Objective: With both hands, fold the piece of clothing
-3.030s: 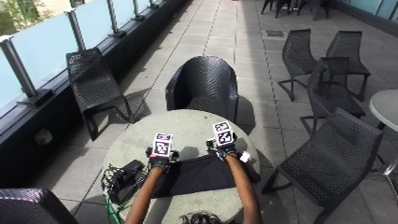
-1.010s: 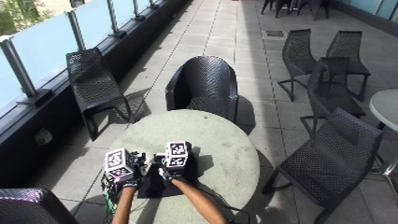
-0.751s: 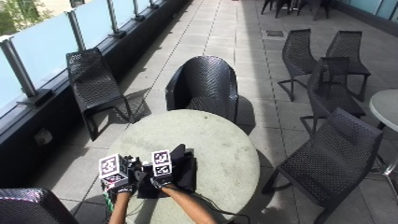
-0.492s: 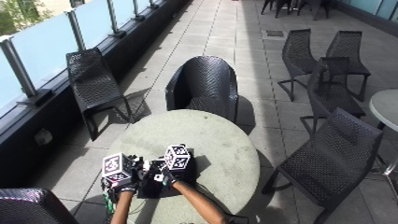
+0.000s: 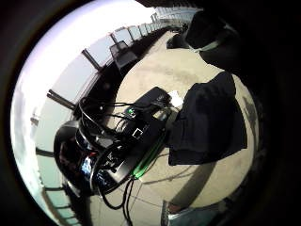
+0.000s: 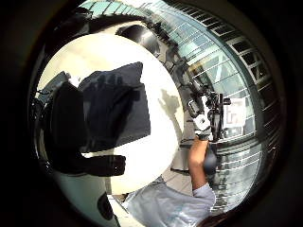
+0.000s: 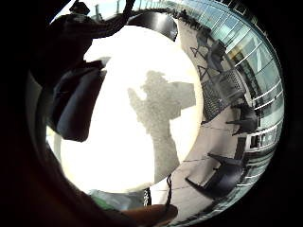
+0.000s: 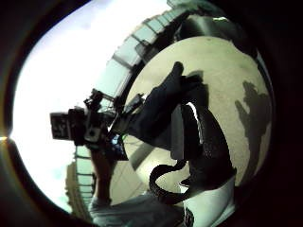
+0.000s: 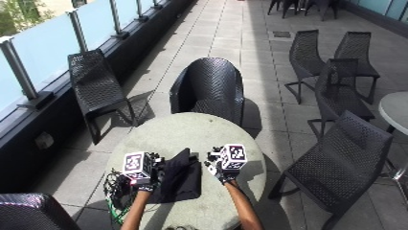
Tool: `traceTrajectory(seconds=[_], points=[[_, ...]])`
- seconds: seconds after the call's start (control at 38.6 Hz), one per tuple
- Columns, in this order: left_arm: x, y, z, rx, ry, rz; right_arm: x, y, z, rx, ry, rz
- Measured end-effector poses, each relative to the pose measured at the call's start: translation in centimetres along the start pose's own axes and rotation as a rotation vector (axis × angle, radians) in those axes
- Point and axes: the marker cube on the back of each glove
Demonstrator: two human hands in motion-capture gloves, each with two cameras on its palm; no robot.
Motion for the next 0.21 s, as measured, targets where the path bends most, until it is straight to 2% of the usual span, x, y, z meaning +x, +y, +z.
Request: traceTrajectory(seconds=[0.21], points=[[2.1,0.1,-0.3,-0.025,-0.010,0.038,3.7,0.5,-2.6,0.066,0.082,0.069]])
